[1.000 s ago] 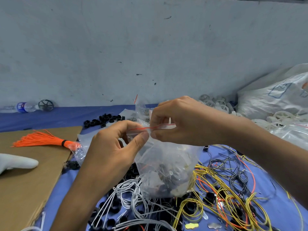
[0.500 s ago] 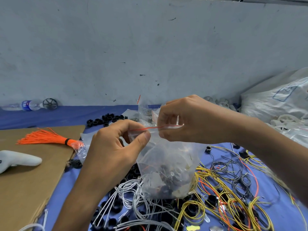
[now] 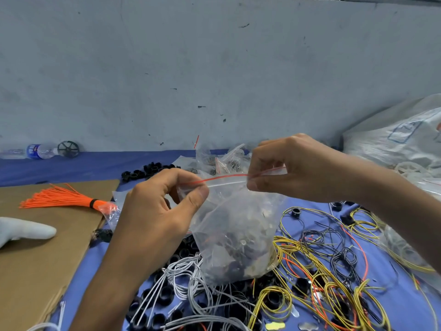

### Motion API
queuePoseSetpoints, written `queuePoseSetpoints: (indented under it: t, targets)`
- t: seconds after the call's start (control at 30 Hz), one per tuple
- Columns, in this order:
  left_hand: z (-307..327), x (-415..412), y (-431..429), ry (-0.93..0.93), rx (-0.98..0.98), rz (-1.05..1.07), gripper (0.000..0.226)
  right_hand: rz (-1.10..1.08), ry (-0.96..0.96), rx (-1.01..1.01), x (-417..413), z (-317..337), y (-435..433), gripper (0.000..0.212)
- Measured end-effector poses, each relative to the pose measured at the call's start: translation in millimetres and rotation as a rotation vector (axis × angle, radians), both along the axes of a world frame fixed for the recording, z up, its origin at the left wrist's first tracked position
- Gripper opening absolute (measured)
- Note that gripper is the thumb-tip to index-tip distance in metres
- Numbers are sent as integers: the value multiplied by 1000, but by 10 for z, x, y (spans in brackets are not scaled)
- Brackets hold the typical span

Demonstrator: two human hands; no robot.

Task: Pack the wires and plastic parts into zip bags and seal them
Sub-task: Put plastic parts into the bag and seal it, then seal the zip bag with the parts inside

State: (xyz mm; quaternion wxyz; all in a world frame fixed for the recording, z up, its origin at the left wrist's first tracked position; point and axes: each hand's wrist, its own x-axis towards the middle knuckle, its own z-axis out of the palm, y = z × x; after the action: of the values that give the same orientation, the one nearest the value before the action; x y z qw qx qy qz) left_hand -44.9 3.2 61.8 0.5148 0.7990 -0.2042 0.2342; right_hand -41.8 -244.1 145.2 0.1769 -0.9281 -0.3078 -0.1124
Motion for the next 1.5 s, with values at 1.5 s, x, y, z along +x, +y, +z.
queuePoseSetpoints:
  t: [1.5]
  targets:
    - [228,-308,-124,-101,341,-27,21,80,21,327,-309,-196,79,6]
